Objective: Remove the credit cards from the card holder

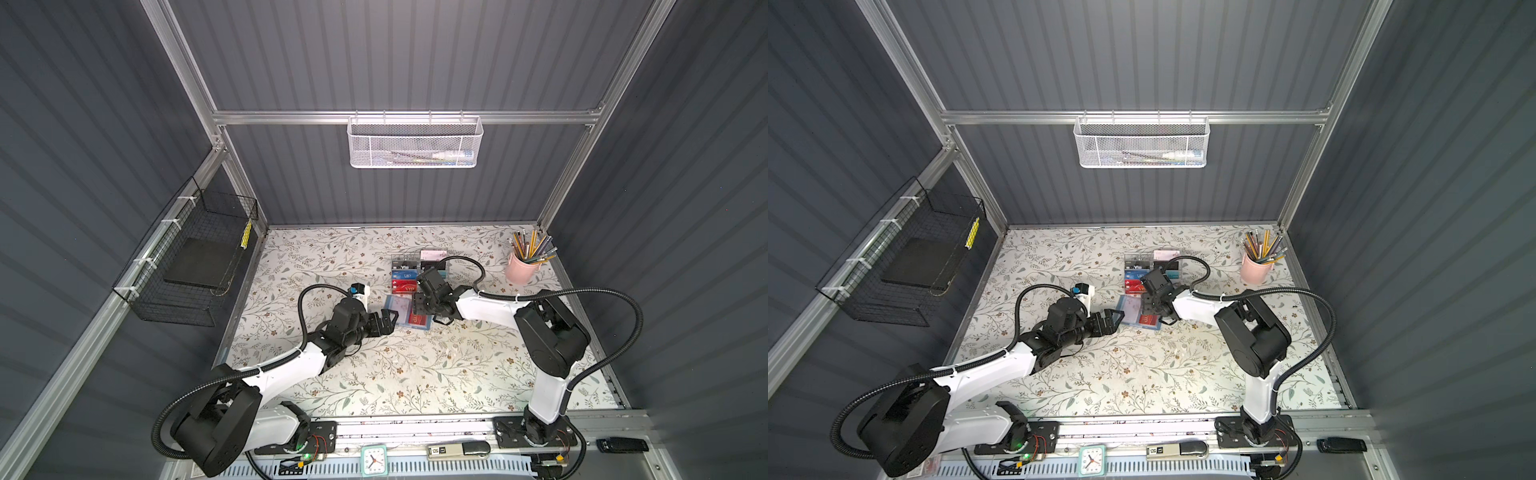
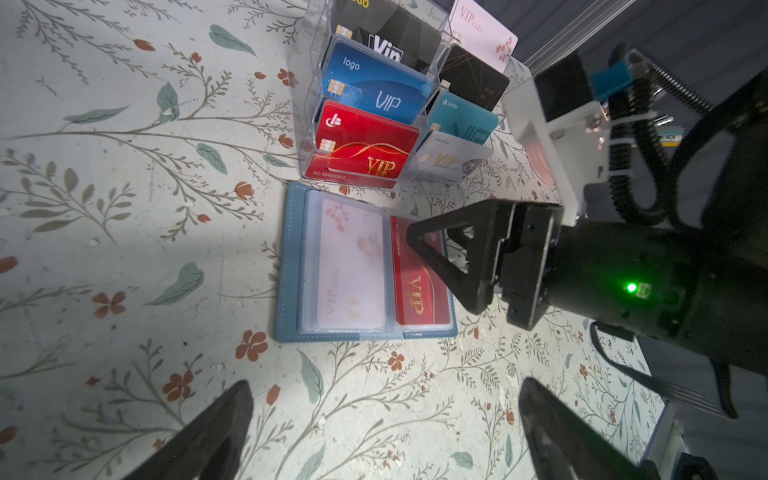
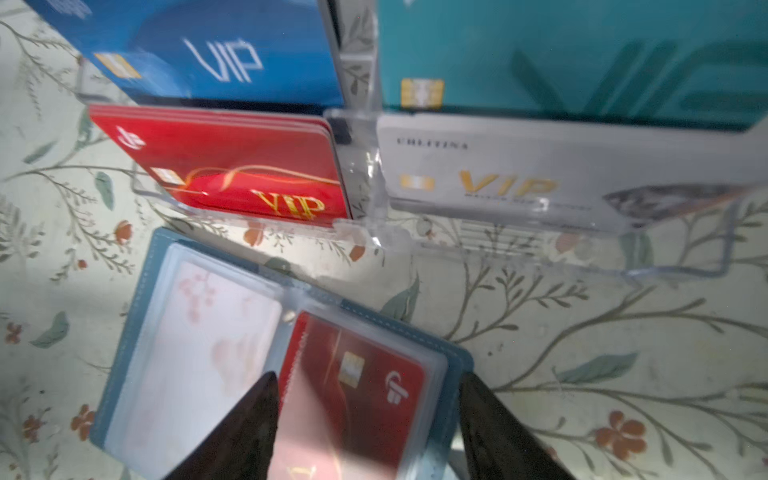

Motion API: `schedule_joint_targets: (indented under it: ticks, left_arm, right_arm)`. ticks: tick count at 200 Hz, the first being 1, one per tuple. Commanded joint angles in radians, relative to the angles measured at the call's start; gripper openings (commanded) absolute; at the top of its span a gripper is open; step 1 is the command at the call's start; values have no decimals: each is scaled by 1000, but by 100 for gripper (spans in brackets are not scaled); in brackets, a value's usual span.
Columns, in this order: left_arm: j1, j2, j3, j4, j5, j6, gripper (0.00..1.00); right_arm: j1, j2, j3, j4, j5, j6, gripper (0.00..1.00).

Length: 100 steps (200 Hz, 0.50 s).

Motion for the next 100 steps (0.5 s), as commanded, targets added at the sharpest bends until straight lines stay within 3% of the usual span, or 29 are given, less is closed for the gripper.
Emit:
schedule_joint_targets:
  ticks: [1,100]
  left_arm:
    - [11,-8,-14,-7,19,-1,100]
    - [38,-19,-51,36,73,-46,100]
  right_arm:
    - [9,30,25,-29,28,7,67]
    - [72,110,68,16,-34,-19,58]
